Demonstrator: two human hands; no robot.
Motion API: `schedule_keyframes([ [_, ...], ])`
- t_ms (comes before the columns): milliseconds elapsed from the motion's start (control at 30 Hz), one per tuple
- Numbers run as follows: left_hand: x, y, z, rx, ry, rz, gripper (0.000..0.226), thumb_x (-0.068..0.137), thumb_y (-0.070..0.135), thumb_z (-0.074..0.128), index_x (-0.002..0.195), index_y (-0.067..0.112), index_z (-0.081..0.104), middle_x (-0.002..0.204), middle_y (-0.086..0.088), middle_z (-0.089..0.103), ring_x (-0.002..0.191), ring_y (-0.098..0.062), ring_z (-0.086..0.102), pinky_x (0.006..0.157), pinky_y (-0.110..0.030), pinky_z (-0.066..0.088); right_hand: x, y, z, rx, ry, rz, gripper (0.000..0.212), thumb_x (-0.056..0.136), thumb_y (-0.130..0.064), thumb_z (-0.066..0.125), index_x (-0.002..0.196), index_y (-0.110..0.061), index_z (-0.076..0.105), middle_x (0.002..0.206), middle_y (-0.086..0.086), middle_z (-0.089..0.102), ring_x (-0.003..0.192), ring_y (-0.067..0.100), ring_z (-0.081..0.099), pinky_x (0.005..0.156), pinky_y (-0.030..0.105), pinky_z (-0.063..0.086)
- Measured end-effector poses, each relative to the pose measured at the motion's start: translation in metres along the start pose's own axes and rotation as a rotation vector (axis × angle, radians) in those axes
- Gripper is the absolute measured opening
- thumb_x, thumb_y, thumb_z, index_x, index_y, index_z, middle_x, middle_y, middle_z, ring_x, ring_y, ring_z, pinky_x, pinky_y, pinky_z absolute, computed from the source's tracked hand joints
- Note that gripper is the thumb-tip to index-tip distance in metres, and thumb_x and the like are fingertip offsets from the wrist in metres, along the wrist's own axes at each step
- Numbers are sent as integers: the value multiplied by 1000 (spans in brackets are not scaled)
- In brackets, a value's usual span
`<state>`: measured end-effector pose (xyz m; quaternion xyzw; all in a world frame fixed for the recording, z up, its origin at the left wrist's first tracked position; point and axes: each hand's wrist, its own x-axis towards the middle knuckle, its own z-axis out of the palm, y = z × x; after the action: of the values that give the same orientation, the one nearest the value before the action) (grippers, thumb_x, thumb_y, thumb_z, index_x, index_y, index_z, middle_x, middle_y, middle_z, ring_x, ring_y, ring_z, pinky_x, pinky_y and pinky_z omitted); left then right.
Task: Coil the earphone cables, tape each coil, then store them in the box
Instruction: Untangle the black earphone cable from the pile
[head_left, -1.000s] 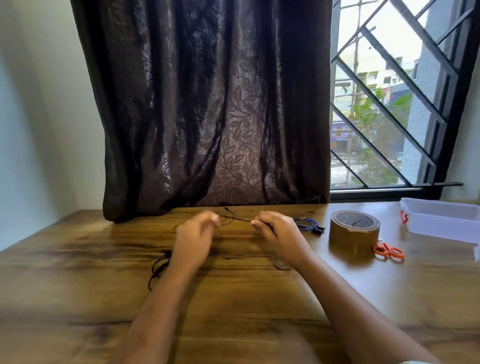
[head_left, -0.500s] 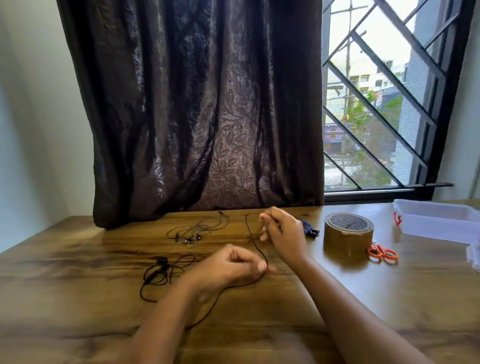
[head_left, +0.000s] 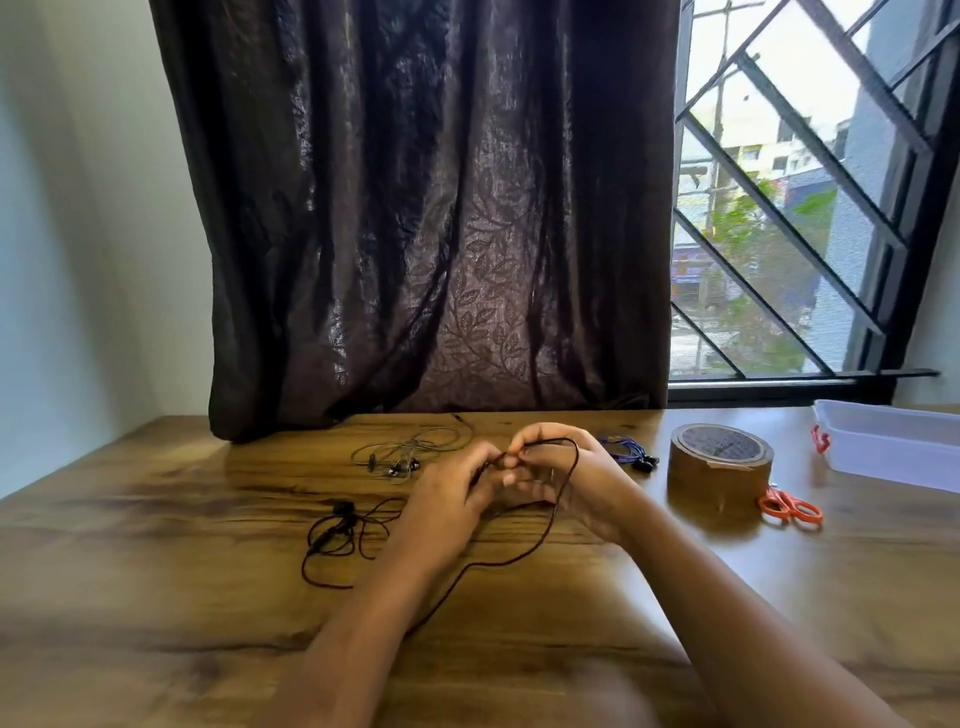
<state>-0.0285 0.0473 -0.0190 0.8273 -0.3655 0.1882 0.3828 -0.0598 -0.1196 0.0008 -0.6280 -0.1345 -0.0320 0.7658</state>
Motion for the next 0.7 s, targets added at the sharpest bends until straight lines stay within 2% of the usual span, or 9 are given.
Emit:
schedule_keyframes([
  [100,3,-6,-12,-54,86,-71,20,94,26,54,76,33,60,64,13,59,61,-1,57,58,-16,42,1,1,-11,29,144,9,22,92,6,47,81,-4,63,74,11,65,62,15,65,59,22,53],
  [167,4,-11,-20,-54,175,-128,23,95,23,52,74,29,58,61,10,58,58,-2,58,54,-10,40,2,2,-23,95,283,-17,25,92,6,45,78,-5,62,72,10,64,60,14,63,60,23,52],
  [300,3,-21,-28,-87,309,-181,23,97,24,49,75,26,56,64,-6,60,55,-12,56,50,-16,42,1,5,-48,131,500,-74,27,93,3,44,81,-7,66,75,10,66,64,14,63,64,24,53],
  [400,3,-21,-28,-111,330,-215,20,97,26,48,79,26,58,67,-7,60,55,-19,54,51,-28,44,6,13,-53,-60,598,-19,34,90,9,42,85,-9,69,84,10,67,75,15,62,67,24,53],
  [467,4,-17,-25,-98,326,-197,21,97,25,49,78,27,57,66,-6,59,53,-13,50,50,-22,40,10,19,-50,-347,656,-40,46,85,11,39,93,-18,73,101,5,69,97,17,63,82,33,55],
  [567,2,-10,-16,-90,267,-157,19,96,21,51,80,26,59,62,-2,55,50,-7,46,47,-21,36,11,17,-35,-559,680,-239,55,81,11,37,110,-22,71,113,-3,65,104,11,60,89,34,52],
  [633,2,-7,-10,-75,225,-138,17,96,23,51,82,24,60,60,1,55,52,-9,48,49,-20,37,10,8,-20,-558,608,-353,44,88,6,43,116,-18,68,102,-4,67,73,4,59,64,21,50],
  [667,2,-7,-7,-69,216,-134,16,96,24,51,82,24,61,60,1,56,53,-11,51,51,-18,38,10,5,-11,-547,512,-357,35,93,-2,48,118,-17,67,98,-5,69,64,8,59,56,24,49],
  [700,3,-7,-6,-65,214,-133,16,95,24,52,83,24,61,60,1,57,55,-12,53,51,-17,38,10,5,-2,-561,396,-327,28,95,-11,54,118,-18,67,94,-7,72,68,11,64,60,28,51],
])
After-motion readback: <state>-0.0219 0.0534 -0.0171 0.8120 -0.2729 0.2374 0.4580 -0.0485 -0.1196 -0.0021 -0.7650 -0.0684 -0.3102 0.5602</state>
